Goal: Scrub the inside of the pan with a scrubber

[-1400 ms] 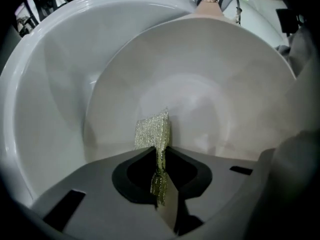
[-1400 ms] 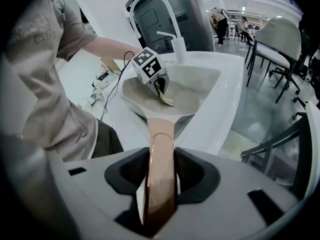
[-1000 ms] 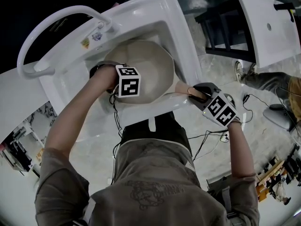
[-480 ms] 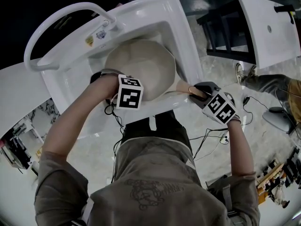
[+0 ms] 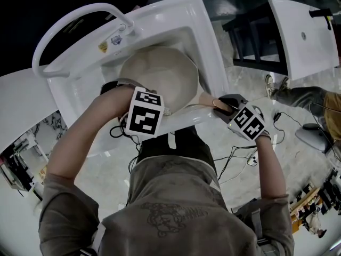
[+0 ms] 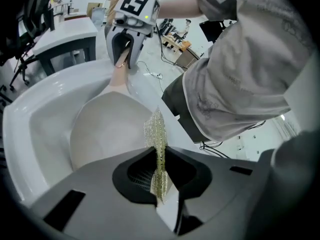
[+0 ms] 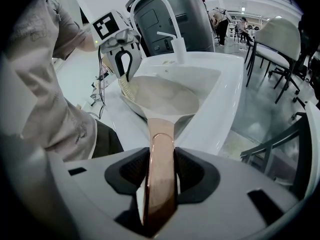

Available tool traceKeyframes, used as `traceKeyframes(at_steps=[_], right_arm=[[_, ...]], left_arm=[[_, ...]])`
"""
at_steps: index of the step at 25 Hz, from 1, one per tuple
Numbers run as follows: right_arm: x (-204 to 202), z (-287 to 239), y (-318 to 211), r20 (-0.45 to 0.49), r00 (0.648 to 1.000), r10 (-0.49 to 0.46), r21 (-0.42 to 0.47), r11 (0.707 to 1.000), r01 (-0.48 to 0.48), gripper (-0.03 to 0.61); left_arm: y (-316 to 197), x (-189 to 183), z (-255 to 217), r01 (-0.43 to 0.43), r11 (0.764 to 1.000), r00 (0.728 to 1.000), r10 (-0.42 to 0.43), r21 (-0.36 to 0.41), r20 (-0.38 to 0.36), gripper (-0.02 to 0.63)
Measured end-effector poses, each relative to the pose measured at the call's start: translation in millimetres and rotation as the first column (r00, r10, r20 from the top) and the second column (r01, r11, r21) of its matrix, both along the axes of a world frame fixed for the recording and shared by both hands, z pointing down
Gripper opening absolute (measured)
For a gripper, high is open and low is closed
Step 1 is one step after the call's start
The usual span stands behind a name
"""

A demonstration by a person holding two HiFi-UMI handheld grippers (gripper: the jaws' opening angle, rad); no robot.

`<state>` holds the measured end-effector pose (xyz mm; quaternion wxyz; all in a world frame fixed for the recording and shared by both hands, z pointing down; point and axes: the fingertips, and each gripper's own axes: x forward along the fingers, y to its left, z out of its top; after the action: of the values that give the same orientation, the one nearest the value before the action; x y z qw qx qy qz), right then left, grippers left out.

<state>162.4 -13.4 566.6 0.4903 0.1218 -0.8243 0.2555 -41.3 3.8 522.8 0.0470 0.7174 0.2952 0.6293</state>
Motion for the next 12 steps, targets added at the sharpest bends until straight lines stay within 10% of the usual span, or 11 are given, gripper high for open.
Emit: traceKeyframes(at_steps=[5,12], right_arm=[[-1,1,1,0.002,1.0,0.004,-0.003,1.0,-0.004,0.163],[-1,-1,1,0.002,1.0,0.008,-0.009,1.0,-0.008,0.163]], left_arm=[[-50,24,-4,0.188,0.972,0.98,-0.175,0.138,-0.1,0.061],[-147,31,49,0.484,0.778,0.87,-0.477,0.4,-0.124,0.061]])
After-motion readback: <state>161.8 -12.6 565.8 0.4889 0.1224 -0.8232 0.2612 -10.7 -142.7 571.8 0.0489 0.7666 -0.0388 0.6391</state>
